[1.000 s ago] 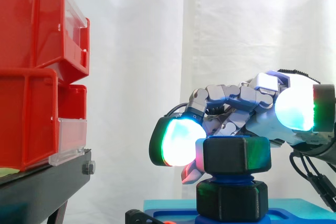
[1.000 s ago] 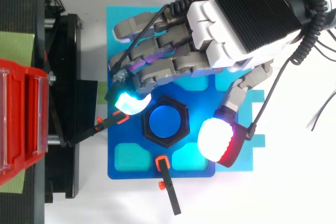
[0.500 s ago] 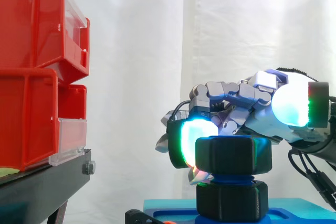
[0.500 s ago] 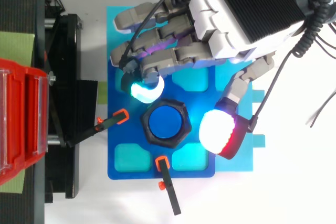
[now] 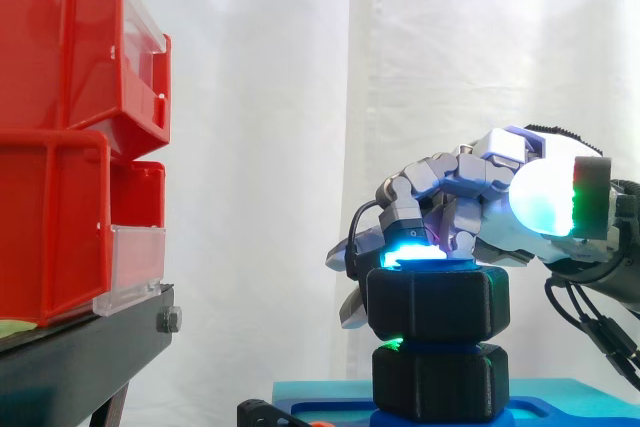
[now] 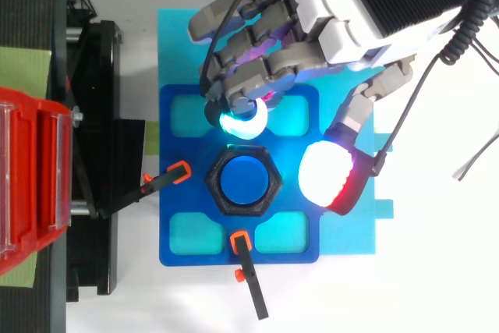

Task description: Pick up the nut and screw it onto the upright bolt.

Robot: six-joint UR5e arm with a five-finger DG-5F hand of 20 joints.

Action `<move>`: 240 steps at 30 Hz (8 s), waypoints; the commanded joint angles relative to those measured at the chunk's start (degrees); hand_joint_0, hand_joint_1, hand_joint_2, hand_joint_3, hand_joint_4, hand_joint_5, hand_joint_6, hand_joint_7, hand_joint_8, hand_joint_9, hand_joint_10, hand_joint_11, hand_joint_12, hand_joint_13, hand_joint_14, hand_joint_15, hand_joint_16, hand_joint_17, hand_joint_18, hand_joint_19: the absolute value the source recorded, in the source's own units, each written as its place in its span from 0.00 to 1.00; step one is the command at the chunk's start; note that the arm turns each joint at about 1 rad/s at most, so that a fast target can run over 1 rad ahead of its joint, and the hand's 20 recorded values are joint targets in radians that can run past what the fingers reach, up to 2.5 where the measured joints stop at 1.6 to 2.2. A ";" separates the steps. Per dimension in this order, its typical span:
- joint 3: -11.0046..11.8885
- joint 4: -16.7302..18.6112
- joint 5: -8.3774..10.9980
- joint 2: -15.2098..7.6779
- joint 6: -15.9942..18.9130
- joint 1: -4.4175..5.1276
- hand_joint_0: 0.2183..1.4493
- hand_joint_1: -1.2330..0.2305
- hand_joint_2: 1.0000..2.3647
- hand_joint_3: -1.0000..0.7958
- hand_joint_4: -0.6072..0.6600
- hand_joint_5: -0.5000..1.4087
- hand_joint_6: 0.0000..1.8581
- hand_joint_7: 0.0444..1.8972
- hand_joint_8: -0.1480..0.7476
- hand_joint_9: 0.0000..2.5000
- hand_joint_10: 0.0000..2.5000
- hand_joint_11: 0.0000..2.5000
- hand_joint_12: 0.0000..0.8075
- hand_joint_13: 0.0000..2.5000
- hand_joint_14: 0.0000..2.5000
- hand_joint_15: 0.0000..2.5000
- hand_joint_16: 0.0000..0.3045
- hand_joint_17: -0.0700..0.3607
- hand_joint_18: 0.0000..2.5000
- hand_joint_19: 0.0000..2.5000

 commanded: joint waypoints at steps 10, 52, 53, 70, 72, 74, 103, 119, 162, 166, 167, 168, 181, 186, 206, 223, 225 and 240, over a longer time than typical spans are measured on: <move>1.76 0.77 -0.32 0.00 0.35 -0.06 0.22 0.69 0.00 0.28 0.66 0.21 0.27 0.62 0.49 0.46 0.00 0.04 0.35 0.28 0.00 0.00 0.10 0.32 0.17 0.00; 2.11 -6.26 -0.85 -0.09 0.35 2.32 0.21 0.71 0.00 0.28 0.69 0.19 0.27 0.53 0.48 0.27 0.00 0.00 0.41 0.17 0.00 0.00 0.12 0.35 0.04 0.00; 2.11 -6.26 -0.85 -0.09 0.35 2.32 0.21 0.71 0.00 0.28 0.69 0.20 0.27 0.55 0.49 0.28 0.00 0.00 0.41 0.18 0.00 0.00 0.11 0.34 0.04 0.00; 2.11 -4.94 -1.02 -0.09 0.35 1.26 0.22 0.70 0.00 0.28 0.65 0.22 0.27 0.77 0.51 0.31 0.00 0.00 0.38 0.20 0.00 0.00 0.09 0.31 0.07 0.00; 2.11 -4.94 -1.02 -0.09 0.35 1.17 0.22 0.69 0.00 0.28 0.65 0.22 0.27 0.78 0.51 0.31 0.00 0.00 0.37 0.20 0.00 0.00 0.09 0.31 0.07 0.00; 2.02 -4.85 -1.02 -0.09 0.35 1.09 0.22 0.69 0.00 0.28 0.65 0.22 0.27 0.80 0.51 0.32 0.00 0.00 0.37 0.20 0.00 0.00 0.09 0.31 0.07 0.00; 2.11 -2.83 -1.38 -0.09 0.53 0.12 0.22 0.68 0.00 0.28 0.64 0.26 0.30 0.74 0.48 0.52 0.00 0.04 0.30 0.32 0.00 0.00 0.07 0.27 0.20 0.00; 2.11 0.24 -1.82 0.00 0.62 0.12 0.20 0.70 0.00 0.28 0.68 0.19 0.27 0.42 0.49 0.37 0.00 0.00 0.39 0.24 0.00 0.00 0.11 0.33 0.12 0.00; 2.11 -2.13 -1.20 -1.32 0.35 1.61 0.21 0.70 0.00 0.28 0.68 0.21 0.27 0.62 0.51 0.33 0.00 0.00 0.38 0.22 0.00 0.00 0.10 0.32 0.11 0.00; 2.11 -2.04 -1.29 -1.32 0.35 1.44 0.21 0.70 0.00 0.28 0.67 0.22 0.27 0.67 0.52 0.34 0.00 0.00 0.37 0.22 0.00 0.00 0.10 0.32 0.12 0.00; 2.02 -2.04 -1.38 -1.32 0.35 1.35 0.21 0.70 0.00 0.28 0.67 0.22 0.27 0.68 0.52 0.35 0.00 0.00 0.37 0.22 0.00 0.00 0.10 0.32 0.12 0.00; 2.11 -1.95 -1.38 -1.32 0.35 1.35 0.21 0.69 0.00 0.28 0.66 0.22 0.27 0.69 0.52 0.35 0.00 0.00 0.37 0.23 0.00 0.00 0.10 0.32 0.12 0.00; 2.02 -1.16 -1.55 -1.23 0.35 0.21 0.23 0.67 0.00 0.28 0.61 0.26 0.35 0.62 0.48 0.44 0.00 0.00 0.31 0.28 0.00 0.00 0.08 0.29 0.18 0.00; 2.02 -0.99 -1.73 -1.23 0.35 -0.06 0.23 0.66 0.00 0.28 0.57 0.28 0.38 0.57 0.42 0.53 0.00 0.01 0.27 0.34 0.00 0.00 0.07 0.28 0.24 0.00; 4.13 1.30 -3.66 -1.23 1.41 -0.67 0.19 0.73 0.00 0.28 0.68 0.25 0.27 0.69 0.48 0.52 0.00 0.04 0.33 0.32 0.00 0.00 0.10 0.32 0.20 0.00; 4.48 1.03 -3.75 -1.32 1.58 0.56 0.17 0.76 0.00 0.28 0.65 0.17 0.27 0.36 0.46 0.31 0.00 0.00 0.42 0.20 0.00 0.00 0.14 0.38 0.09 0.00; 4.48 0.77 -3.66 -1.49 1.49 0.91 0.17 0.76 0.00 0.28 0.65 0.17 0.27 0.36 0.46 0.29 0.00 0.00 0.43 0.20 0.00 0.00 0.14 0.39 0.08 0.00; 2.11 -0.02 -2.34 -1.49 1.32 2.14 0.17 0.75 0.00 0.28 0.65 0.17 0.27 0.37 0.47 0.28 0.00 0.00 0.43 0.19 0.00 0.00 0.12 0.36 0.05 0.00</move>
